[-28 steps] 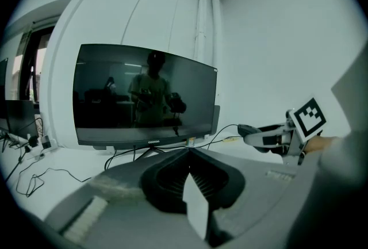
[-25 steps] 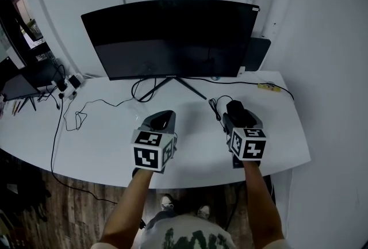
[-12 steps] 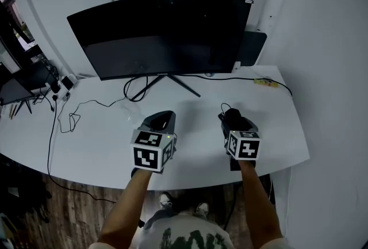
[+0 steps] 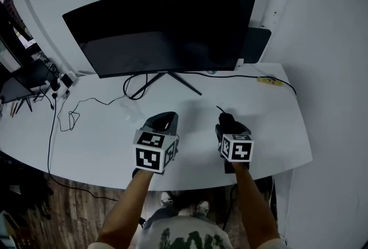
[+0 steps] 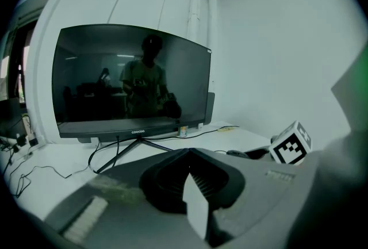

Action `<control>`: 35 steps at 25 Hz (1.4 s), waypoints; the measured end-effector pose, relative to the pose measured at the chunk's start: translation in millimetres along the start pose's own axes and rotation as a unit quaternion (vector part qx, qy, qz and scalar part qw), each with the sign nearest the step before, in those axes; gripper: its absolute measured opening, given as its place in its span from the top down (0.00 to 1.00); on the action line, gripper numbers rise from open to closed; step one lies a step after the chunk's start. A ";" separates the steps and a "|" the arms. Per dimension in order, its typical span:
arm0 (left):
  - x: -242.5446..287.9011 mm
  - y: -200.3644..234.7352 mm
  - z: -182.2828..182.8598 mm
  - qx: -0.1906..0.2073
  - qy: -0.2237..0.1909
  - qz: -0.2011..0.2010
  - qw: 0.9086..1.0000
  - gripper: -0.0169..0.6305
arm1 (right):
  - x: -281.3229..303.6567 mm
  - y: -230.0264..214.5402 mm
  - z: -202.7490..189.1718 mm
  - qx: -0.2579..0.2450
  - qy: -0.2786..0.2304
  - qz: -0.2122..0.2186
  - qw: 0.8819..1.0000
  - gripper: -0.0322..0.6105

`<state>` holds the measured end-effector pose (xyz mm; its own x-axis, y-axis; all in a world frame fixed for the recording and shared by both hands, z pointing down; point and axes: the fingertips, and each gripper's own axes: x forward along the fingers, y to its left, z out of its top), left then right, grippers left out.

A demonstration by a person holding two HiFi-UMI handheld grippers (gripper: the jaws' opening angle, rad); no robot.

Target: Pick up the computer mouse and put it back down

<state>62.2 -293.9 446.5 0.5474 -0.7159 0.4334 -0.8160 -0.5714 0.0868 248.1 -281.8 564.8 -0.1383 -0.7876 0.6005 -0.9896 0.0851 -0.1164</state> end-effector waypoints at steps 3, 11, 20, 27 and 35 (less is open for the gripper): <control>1.3 1.9 -3.8 -0.001 0.004 0.002 1.000 0.97 | 7.8 8.2 -10.9 -0.003 0.011 0.010 1.000 0.47; 1.4 10.9 -11.4 -0.004 0.013 0.009 1.000 0.97 | 28.1 25.6 -41.9 -0.015 0.048 0.030 0.998 0.47; 2.6 17.1 -16.6 -0.010 0.016 0.012 1.000 0.97 | 37.1 29.2 -59.2 -0.058 0.081 0.016 0.995 0.46; -3.1 17.9 -15.3 -0.012 0.010 0.012 1.000 0.97 | 33.2 28.7 -59.6 -0.053 0.081 0.012 0.995 0.46; -18.6 21.5 -8.2 -0.021 -0.006 0.018 1.000 0.97 | 10.3 33.4 -25.3 -0.043 0.045 0.014 0.998 0.46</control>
<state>33.0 -289.6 447.6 0.5203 -0.7405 0.4255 -0.8418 -0.5285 0.1097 212.6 -271.7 587.2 -0.1647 -0.7271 0.6665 -0.9846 0.1608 -0.0679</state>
